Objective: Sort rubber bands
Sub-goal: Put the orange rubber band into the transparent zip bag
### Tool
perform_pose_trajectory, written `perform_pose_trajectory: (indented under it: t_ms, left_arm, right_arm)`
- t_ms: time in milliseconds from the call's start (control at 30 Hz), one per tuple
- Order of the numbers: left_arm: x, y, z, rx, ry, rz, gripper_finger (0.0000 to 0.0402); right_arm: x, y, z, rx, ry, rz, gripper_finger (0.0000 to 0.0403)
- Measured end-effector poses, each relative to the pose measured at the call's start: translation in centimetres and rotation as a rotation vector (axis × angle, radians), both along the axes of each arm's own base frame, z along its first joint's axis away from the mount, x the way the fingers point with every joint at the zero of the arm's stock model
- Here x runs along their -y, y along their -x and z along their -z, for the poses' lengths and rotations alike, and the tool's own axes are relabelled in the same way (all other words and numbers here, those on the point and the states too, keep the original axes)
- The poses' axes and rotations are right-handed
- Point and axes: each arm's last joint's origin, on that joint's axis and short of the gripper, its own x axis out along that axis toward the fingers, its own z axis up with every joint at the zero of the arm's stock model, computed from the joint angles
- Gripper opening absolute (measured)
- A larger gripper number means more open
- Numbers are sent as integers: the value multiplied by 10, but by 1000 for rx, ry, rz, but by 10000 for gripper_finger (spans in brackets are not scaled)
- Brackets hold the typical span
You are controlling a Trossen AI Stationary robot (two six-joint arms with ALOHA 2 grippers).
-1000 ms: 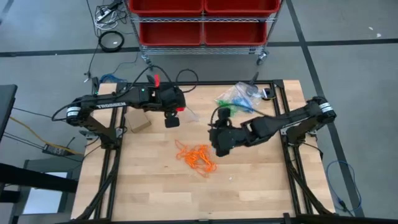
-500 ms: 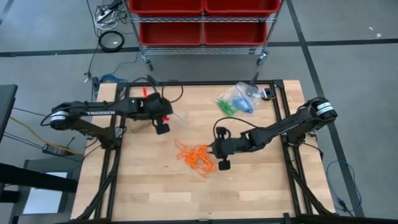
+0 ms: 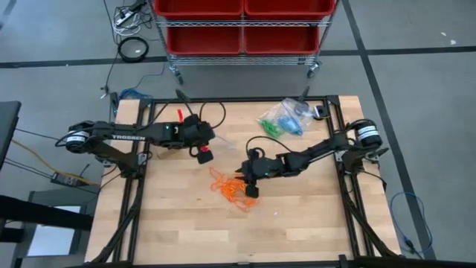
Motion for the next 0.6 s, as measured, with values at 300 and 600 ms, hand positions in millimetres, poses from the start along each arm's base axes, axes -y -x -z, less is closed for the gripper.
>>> perform_pose_trajectory:
  t_ms: [300, 600]
  left_arm:
    - [-13, 4, 1, -54, -84, -65, 0]
    - [-15, 3, 0, -46, -99, -45, 0]
  right_arm:
    - [11, -41, 27, -59, -144, -1, 102]
    - [27, -47, 31, -84, -208, 66, 102]
